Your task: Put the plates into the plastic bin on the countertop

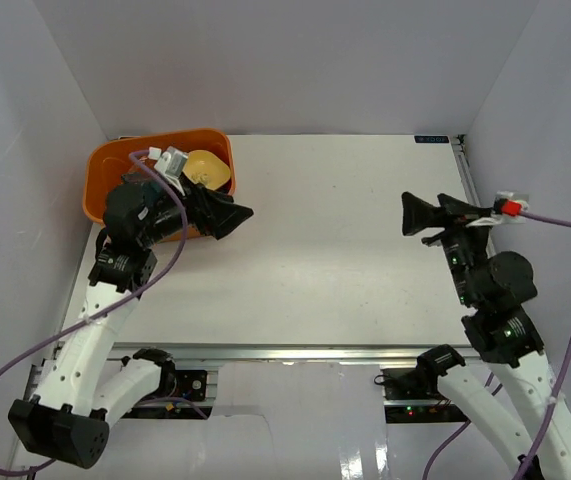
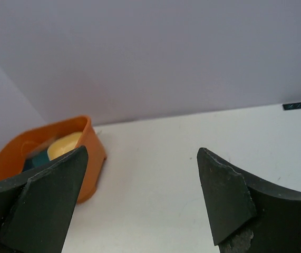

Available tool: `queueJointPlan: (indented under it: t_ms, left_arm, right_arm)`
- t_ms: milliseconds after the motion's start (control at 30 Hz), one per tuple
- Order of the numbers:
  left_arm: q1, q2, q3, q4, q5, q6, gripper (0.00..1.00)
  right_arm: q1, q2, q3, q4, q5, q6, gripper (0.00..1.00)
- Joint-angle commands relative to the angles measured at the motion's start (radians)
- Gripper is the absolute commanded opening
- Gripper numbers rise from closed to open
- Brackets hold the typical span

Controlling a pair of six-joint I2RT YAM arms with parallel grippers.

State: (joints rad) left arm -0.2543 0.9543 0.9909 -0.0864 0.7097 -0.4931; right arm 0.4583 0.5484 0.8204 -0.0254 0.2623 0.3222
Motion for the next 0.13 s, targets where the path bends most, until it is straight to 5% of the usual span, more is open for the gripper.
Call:
queueJointPlan:
  t_ms: [0, 100]
  left_arm:
    - [0.004, -0.092, -0.049, -0.033, 0.008, 0.05, 0.98]
    - [0.004, -0.088, -0.022, -0.059, -0.035, 0.031, 0.98]
  right_arm:
    - [-0.004, -0.051, -0.044, 0.004, 0.175, -0.025, 0.9]
    - [-0.004, -0.045, -0.056, -0.022, 0.158, 0.014, 0.9]
